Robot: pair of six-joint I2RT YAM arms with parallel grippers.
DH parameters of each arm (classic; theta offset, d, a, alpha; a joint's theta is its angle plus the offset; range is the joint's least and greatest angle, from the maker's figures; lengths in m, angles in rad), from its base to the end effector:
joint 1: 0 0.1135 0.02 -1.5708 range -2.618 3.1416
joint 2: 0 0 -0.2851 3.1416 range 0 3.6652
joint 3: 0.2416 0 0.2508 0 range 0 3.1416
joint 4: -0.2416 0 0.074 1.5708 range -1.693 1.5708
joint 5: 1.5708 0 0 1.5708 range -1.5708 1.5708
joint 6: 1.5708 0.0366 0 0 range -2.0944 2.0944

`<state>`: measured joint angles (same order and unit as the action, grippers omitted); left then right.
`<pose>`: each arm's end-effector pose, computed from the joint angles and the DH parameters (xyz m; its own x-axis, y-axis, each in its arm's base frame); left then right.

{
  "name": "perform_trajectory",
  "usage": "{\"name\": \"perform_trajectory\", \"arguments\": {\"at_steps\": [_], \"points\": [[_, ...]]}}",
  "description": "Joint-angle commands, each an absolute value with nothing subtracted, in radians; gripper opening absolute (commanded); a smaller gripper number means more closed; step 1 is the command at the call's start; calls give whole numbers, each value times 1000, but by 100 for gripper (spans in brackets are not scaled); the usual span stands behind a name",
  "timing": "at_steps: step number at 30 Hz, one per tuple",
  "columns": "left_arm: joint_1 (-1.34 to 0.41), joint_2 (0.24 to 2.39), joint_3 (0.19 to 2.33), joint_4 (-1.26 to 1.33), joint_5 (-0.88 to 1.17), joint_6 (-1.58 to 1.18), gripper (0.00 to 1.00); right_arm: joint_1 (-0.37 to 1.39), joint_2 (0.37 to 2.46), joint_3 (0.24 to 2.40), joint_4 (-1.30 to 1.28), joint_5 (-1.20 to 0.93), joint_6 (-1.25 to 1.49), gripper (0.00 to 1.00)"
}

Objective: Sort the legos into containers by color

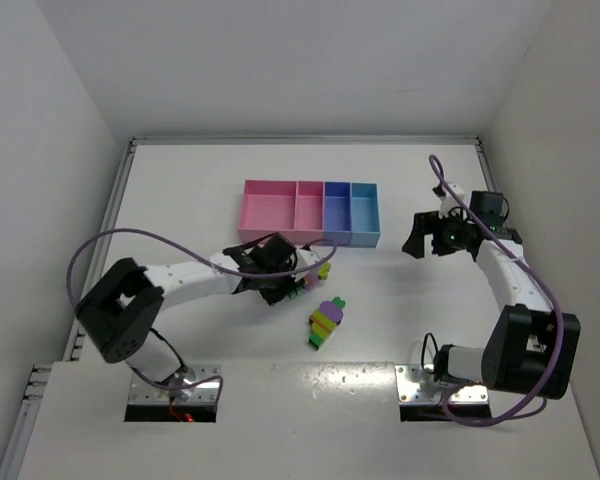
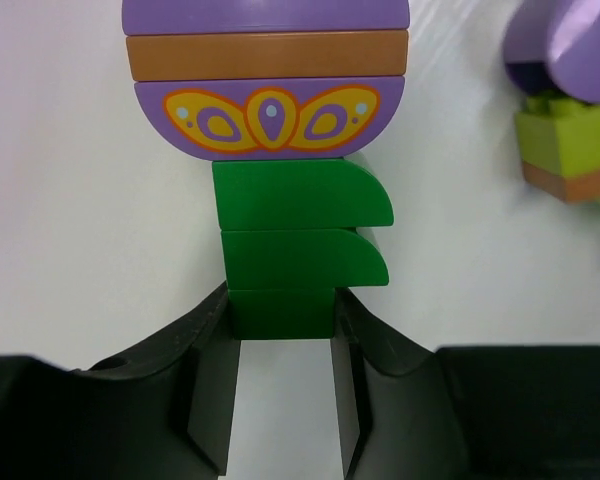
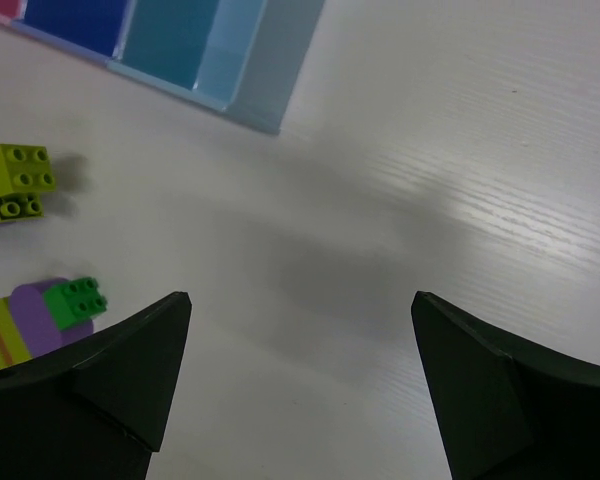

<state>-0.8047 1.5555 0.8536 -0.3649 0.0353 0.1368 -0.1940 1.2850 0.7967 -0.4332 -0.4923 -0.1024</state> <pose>0.2027 -0.2126 0.1903 -0.5016 0.7179 -0.4826 0.8080 0.5882 0.0352 0.2458 -0.0307 0.2412 -0.7662 0.0587 -0.6399 -0.1898 0.9307 0.3127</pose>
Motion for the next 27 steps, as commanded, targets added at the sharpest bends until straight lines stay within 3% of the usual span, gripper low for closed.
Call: {"name": "perform_trajectory", "arguments": {"at_steps": [1, 6, 11, 15, 27], "points": [[-813, 1363, 812, -319, 64, 187, 9, -167, 1292, 813, -451, -672, -88, 92], [-822, 1172, 764, -319, 100, 256, 8, -101, 1359, 822, -399, -875, 73, 92], [-842, 1127, 764, -319, 112, 265, 8, 6, 1430, 867, -193, -1018, 356, 93], [-851, 1147, 782, -330, 103, 256, 8, 67, 1468, 951, -160, -1080, 405, 98], [-879, 1197, 811, -291, 49, 218, 8, 201, 1540, 951, -164, -1164, 377, 96]]}}
